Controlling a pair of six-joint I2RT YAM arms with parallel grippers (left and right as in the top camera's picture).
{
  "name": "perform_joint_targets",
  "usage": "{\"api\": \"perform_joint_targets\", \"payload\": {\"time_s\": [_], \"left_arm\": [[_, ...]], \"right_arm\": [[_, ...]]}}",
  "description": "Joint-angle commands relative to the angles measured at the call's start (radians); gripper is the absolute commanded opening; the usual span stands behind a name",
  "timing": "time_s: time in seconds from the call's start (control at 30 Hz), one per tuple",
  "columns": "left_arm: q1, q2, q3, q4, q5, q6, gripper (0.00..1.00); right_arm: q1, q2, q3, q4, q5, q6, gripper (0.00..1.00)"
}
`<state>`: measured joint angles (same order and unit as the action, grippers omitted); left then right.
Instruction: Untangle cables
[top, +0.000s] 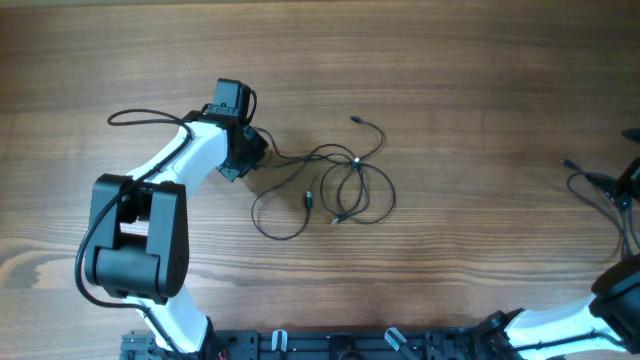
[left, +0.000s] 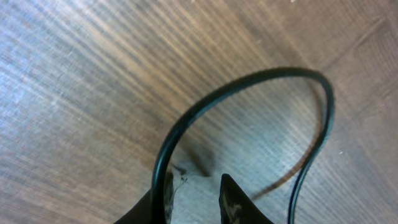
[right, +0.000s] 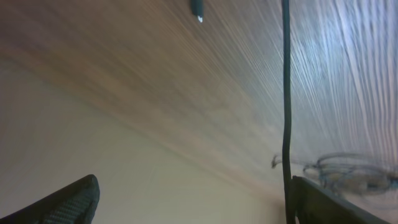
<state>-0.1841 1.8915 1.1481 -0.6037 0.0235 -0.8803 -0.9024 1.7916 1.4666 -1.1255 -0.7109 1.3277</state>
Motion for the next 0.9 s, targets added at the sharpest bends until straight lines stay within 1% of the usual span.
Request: {"api": "perform_joint_targets", "payload": {"time_s": [0.0,0.03,0.07,0.1,0.13,0.17,0.2,0.23,0.27,0.3,0.33,0.4,0.43,0.47,0.5,0.53,0.57,0.6,0.67,0.73,0.77,0.8,0.83,0.87], "left_arm": [[-0.004,0.009,-0.005,-0.01,-0.013,-0.002,0.28],[-0.004,0.009,-0.005,-0.006,-0.013,-0.002,0.27],[-0.004,0.009,-0.005,-0.006,-0.013,-0.002,0.28],[-0.004,0.009,-0.005,-0.007,-0.013,-0.002,0.28],[-0.004,0.009,-0.005,-0.007,-0.013,-0.002,0.28],[-0.004,0.009,-0.005,-0.007,-0.013,-0.002,0.29],[-0.004,0.009,-0.005,-0.007,-0.013,-0.002,0.29],[-0.004,0.009,-0.005,-0.006,-0.014,-0.002,0.3],[-0.004,0.009,-0.005,-0.006,-0.014,-0.002,0.3],[-0.004,0.009,-0.005,-0.006,-0.013,-0.002,0.3],[-0.004,0.009,-0.005,-0.008,-0.013,-0.002,0.29],[-0.004,0.009,-0.005,-0.008,-0.013,-0.002,0.3],[-0.004,0.009,-0.005,-0.003,-0.013,-0.002,0.31],[-0.004,0.009,-0.005,0.002,-0.013,-0.002,0.31],[-0.004,0.009,-0.005,0.005,-0.013,-0.002,0.32],[-0.004,0.009,-0.005,0.005,-0.013,-0.002,0.31],[-0.004,0.009,-0.005,0.005,-0.013,-0.002,0.31],[-0.004,0.009,-0.005,0.005,-0.013,-0.002,0.3],[-0.004,0.009,-0.005,0.002,-0.013,-0.002,0.3],[-0.004,0.009,-0.005,-0.011,-0.013,-0.002,0.3],[-0.004,0.009,-0.005,-0.023,-0.013,-0.002,0.3],[-0.004,0.009,-0.005,-0.031,-0.013,-0.002,0.31],[-0.004,0.009,-0.005,-0.037,-0.014,-0.002,0.31],[-0.004,0.009,-0.005,-0.037,-0.014,-0.002,0.31]], "right_arm": [[0.038,0.017,0.001,-0.096,-0.066,-0.121,1.0],[0.06,0.017,0.001,-0.143,0.005,-0.187,1.0],[0.089,0.017,0.001,-0.187,0.166,-0.211,1.0],[0.115,0.017,0.001,-0.191,0.374,-0.196,1.0],[0.148,0.018,0.001,-0.171,0.64,-0.197,1.0],[0.176,0.018,0.001,-0.181,0.859,-0.2,1.0],[0.194,0.018,0.001,-0.212,0.959,-0.202,1.0],[0.209,0.018,0.001,-0.248,0.971,-0.203,1.0],[0.219,0.018,0.001,-0.289,0.909,-0.264,1.0],[0.222,0.018,0.001,-0.303,0.851,-0.373,1.0],[0.223,0.018,0.001,-0.301,0.727,-0.486,1.0],[0.224,0.018,0.001,-0.301,0.509,-0.62,1.0],[0.224,0.018,0.001,-0.303,0.382,-0.743,1.0],[0.224,0.018,0.001,-0.306,0.311,-0.822,0.92],[0.229,0.018,0.001,-0.327,0.233,-0.883,0.56],[0.229,0.018,0.001,-0.346,0.195,-0.881,0.45],[0.229,0.018,0.001,-0.35,0.158,-0.879,0.09],[0.229,0.018,0.001,-0.35,0.126,-0.878,0.04],[0.229,0.018,0.001,-0.301,0.076,-0.855,0.04],[0.209,0.018,0.001,-0.186,0.027,-0.857,0.04],[0.176,0.018,0.001,-0.119,-0.046,-0.856,0.09],[0.148,0.018,0.001,-0.064,-0.111,-0.853,0.24],[0.111,0.018,0.001,0.037,-0.18,-0.846,0.77],[0.085,0.018,0.001,0.106,-0.179,-0.848,1.0]]}}
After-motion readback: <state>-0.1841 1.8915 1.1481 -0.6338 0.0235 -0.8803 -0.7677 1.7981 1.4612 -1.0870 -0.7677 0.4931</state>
